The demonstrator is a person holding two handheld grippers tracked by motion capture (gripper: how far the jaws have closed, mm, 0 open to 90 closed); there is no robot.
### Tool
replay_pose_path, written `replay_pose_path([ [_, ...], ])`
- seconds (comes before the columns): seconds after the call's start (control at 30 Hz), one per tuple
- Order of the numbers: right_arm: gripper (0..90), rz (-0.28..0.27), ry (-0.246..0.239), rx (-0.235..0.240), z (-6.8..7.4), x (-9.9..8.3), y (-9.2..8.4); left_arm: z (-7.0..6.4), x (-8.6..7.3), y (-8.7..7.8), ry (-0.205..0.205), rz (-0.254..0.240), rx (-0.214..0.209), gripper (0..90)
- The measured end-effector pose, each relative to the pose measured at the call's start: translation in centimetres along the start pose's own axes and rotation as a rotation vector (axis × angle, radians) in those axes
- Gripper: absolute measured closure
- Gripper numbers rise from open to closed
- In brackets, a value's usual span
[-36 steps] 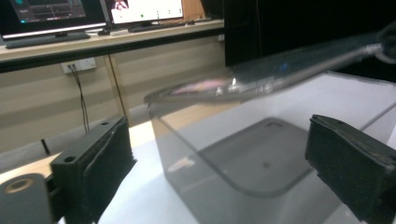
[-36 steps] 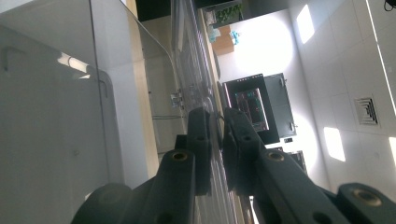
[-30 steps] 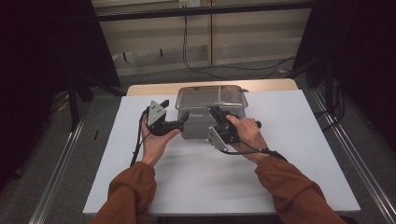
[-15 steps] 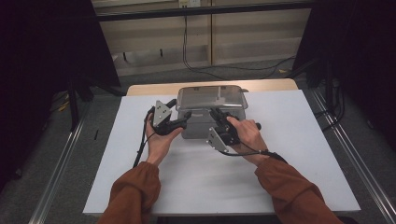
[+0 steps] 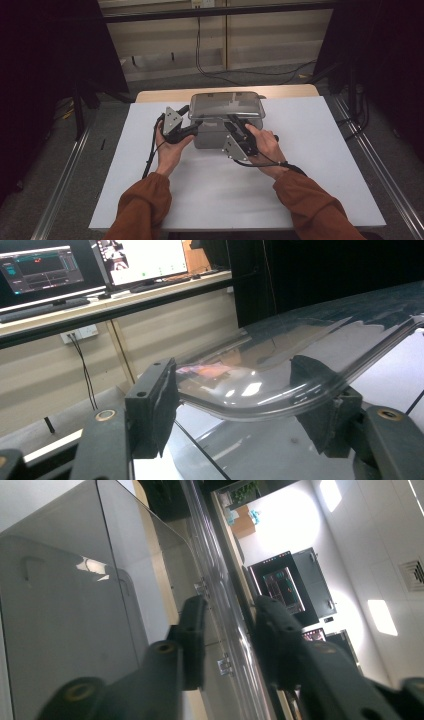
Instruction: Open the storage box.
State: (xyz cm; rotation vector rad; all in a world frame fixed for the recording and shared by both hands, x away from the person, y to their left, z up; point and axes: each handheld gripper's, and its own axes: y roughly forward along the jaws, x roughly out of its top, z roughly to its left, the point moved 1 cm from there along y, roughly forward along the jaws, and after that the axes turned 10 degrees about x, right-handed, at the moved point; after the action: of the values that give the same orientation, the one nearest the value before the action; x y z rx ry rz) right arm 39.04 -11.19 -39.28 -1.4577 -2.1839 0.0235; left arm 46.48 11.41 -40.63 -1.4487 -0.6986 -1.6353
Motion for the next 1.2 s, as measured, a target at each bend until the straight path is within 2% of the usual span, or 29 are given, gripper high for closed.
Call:
replay_pose_path([
  [0.1, 54.0, 0.008, 0.047, 0.007, 0.0, -0.3, 0.0, 0.0, 0.0, 0.0, 0.000, 0.000, 0.000, 36.9],
  [0.2, 42.8, -0.007, 0.101, 0.002, -0.1, -0.8, -0.2, 0.1, 0.1, 0.0, -0.007, -0.002, 0.000, 36.9],
  [0.3, 33.8, -0.016, 0.129, -0.004, -0.2, -1.5, -0.3, 0.2, 0.1, -0.1, -0.004, 0.000, 0.001, 36.9],
  [0.43, 26.7, -0.009, 0.242, -0.001, -0.4, -2.5, -0.6, 0.1, 0.0, 0.0, -0.001, 0.006, -0.001, 37.0],
  [0.5, 26.4, -0.014, 0.277, 0.000, -0.5, -3.0, -0.7, 0.1, 0.0, 0.1, 0.003, 0.007, 0.000, 36.9],
  [0.57, 24.7, 0.003, 0.288, -0.011, -0.5, -3.4, -0.9, 0.1, 0.0, 0.0, -0.007, 0.005, -0.001, 36.9],
  [0.7, 22.4, 0.012, 0.367, 0.016, -0.7, -4.5, -1.3, 0.2, 0.1, 0.0, -0.011, 0.002, 0.003, 36.9],
  [0.8, 18.3, -0.015, 0.480, 0.013, -1.3, -5.4, -1.7, 0.2, 0.0, 0.1, -0.008, 0.007, 0.000, 37.0],
  [0.97, 16.2, -0.032, 0.678, 0.057, -2.3, -7.1, -2.0, 0.2, 0.0, 0.1, -0.008, 0.008, 0.002, 36.9],
  [1.03, 15.9, -0.033, 0.738, 0.077, -2.5, -7.7, -2.0, 0.2, 0.0, 0.1, -0.007, 0.006, 0.006, 36.9],
  [1.1, 15.4, -0.028, 0.778, 0.107, -2.6, -8.2, -1.9, 0.1, 0.0, 0.1, -0.012, 0.007, 0.004, 36.9],
  [1.2, 8.9, -0.038, 0.809, 0.130, -2.4, -8.9, -1.7, 0.2, -0.1, 0.1, -0.015, 0.010, 0.006, 36.9],
])
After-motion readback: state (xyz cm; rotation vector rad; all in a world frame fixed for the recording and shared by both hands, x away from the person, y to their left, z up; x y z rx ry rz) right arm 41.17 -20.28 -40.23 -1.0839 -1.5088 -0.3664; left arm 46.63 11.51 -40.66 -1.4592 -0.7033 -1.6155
